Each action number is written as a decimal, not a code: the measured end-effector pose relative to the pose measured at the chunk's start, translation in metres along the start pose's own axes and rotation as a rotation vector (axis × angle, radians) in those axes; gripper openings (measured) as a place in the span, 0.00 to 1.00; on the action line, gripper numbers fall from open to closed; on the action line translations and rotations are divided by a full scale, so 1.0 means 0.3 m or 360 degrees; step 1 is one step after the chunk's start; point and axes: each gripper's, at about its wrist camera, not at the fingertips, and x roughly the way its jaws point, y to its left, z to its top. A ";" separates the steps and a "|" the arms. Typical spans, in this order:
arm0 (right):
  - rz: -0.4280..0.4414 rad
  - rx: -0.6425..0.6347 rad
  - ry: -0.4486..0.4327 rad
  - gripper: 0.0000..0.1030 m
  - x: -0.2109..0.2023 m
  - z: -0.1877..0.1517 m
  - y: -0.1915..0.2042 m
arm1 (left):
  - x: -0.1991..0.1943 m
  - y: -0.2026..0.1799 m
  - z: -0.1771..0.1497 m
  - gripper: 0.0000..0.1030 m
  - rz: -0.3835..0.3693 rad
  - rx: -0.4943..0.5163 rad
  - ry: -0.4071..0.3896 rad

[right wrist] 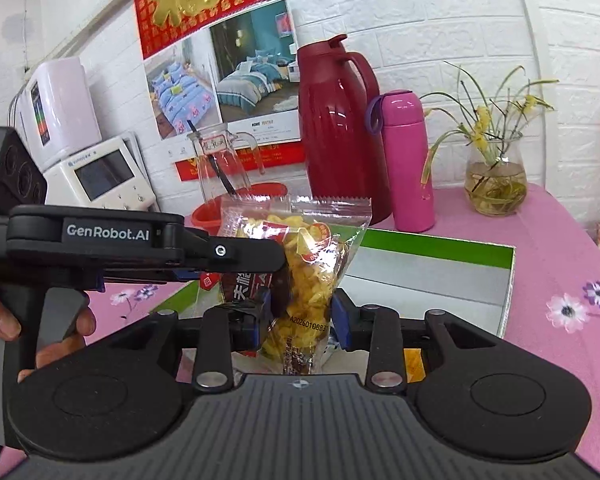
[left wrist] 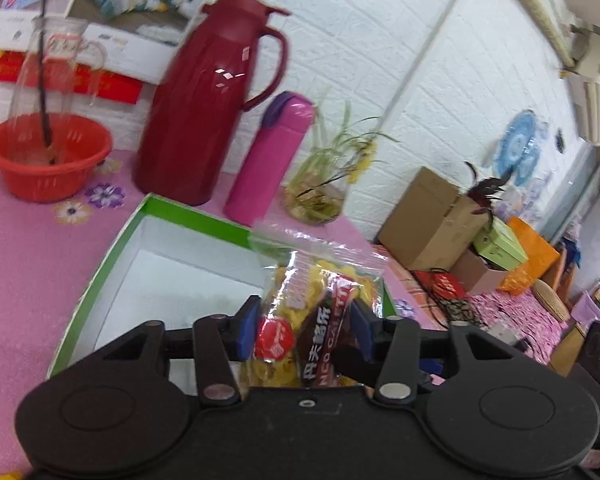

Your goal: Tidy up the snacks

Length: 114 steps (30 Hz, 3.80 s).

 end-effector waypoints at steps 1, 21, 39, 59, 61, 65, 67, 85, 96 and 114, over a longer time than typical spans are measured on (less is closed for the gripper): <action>-0.0056 -0.0047 0.0010 0.79 0.009 -0.006 0.005 | 0.002 0.012 -0.006 1.00 0.0028 -0.0028 -0.0006; -0.0032 -0.0180 -0.0085 1.00 -0.349 -0.052 0.180 | -0.368 -0.167 -0.069 1.00 0.0099 0.0085 -0.0120; 0.0280 -0.0486 0.0227 1.00 -0.485 -0.361 0.460 | -0.742 -0.141 -0.524 1.00 0.0164 0.0116 -0.0124; 0.0291 -0.0543 0.0368 1.00 -0.343 -0.430 0.558 | -0.824 0.103 -0.712 1.00 0.0279 -0.0154 -0.0053; 0.0265 -0.0538 0.0359 1.00 -0.342 -0.419 0.553 | -0.816 0.112 -0.694 1.00 0.0271 -0.0152 -0.0059; 0.0239 -0.0543 0.0267 1.00 -0.368 -0.376 0.548 | -0.798 0.144 -0.643 1.00 0.0299 -0.0138 -0.0078; 0.0275 -0.0543 0.0230 1.00 -0.373 -0.344 0.556 | -0.784 0.170 -0.614 1.00 0.0270 -0.0155 -0.0081; 0.0426 -0.0360 0.0565 0.90 -0.214 -0.327 0.634 | -0.630 0.282 -0.527 0.91 0.0131 -0.0206 0.0128; 0.0380 -0.0417 0.0511 1.00 -0.147 -0.346 0.683 | -0.593 0.276 -0.517 0.65 0.0093 -0.0171 0.0148; 0.0315 -0.0285 0.0368 0.64 -0.239 -0.313 0.625 | -0.632 0.165 -0.510 0.56 0.0189 -0.0108 0.0043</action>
